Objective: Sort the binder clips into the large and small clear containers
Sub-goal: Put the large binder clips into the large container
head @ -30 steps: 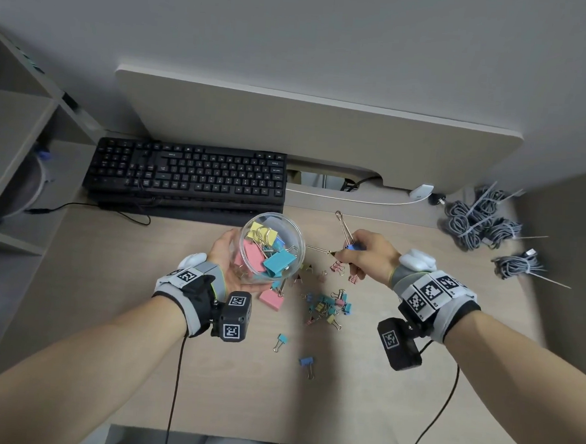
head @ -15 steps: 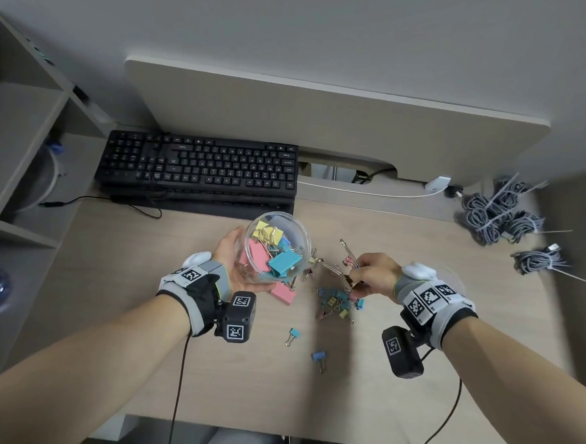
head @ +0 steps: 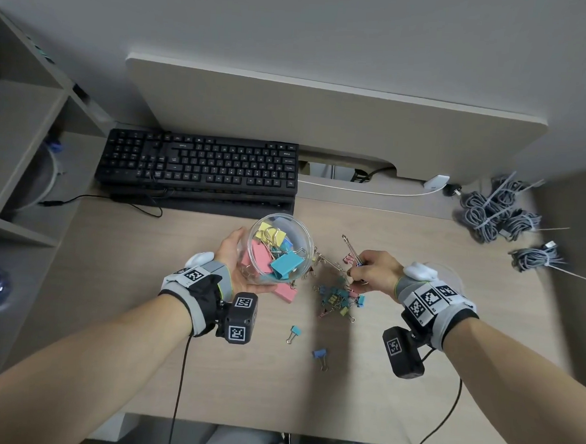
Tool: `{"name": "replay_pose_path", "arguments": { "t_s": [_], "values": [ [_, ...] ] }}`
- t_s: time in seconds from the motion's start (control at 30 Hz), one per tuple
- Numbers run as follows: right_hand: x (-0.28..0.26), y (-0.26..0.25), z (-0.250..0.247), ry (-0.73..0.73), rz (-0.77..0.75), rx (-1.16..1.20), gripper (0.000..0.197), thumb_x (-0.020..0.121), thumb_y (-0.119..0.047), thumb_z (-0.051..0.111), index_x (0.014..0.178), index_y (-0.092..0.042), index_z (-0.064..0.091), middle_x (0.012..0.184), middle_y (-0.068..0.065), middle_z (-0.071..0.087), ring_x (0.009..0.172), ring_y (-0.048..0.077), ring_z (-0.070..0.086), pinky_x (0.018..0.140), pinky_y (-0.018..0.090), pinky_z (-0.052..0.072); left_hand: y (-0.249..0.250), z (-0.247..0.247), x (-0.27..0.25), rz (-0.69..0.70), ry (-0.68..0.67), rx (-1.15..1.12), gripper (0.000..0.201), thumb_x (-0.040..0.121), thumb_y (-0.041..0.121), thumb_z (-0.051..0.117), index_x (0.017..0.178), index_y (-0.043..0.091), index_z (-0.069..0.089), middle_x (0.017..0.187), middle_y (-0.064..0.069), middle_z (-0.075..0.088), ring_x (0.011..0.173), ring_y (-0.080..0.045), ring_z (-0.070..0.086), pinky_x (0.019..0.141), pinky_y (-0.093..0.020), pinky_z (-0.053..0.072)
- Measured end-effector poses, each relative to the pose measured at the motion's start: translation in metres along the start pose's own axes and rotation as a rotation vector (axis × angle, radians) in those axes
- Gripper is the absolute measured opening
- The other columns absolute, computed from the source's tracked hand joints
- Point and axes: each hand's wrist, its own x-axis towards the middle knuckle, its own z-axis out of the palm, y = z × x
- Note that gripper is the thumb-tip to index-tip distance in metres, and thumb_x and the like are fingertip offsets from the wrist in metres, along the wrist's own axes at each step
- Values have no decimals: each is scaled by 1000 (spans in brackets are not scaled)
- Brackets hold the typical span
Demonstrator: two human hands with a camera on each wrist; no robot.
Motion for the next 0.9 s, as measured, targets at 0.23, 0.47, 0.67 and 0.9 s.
{"name": "replay_pose_path", "arguments": {
  "t_s": [0.23, 0.47, 0.67, 0.9],
  "values": [
    [-12, -11, -6, 13, -70, 78, 6, 79, 4, 60, 85, 3, 58, 73, 20, 63, 69, 35, 66, 80, 50, 59, 0, 2, -3, 2, -13, 8, 77, 81, 72, 51, 125, 10, 62, 120, -28, 65, 103, -49, 66, 80, -61, 56],
    [-41, -55, -6, -12, -311, 112, 11, 83, 3, 58, 81, -7, 60, 72, 11, 63, 61, 26, 58, 58, 33, 52, -1, 10, -10, 26, -27, 14, 74, 84, 71, 48, 131, 15, 58, 127, -26, 62, 103, -50, 64, 71, -62, 57],
    [-63, -77, 4, 17, -526, -386, 20, 78, -17, 72, 96, -11, 63, 88, 9, 62, 69, 17, 55, 56, 25, 47, -1, 14, -17, 6, -49, 29, 82, 79, 72, 53, 137, 14, 53, 132, -28, 56, 106, -53, 62, 71, -64, 56],
    [-67, -94, 28, 12, -710, -732, 42, 76, -8, 66, 117, -6, 58, 125, 3, 54, 106, 26, 55, 90, 41, 48, -8, 23, -30, -8, -92, 76, 77, 79, 70, 55, 130, 12, 60, 131, -25, 59, 94, -53, 68, 67, -62, 56]
  ]
}}
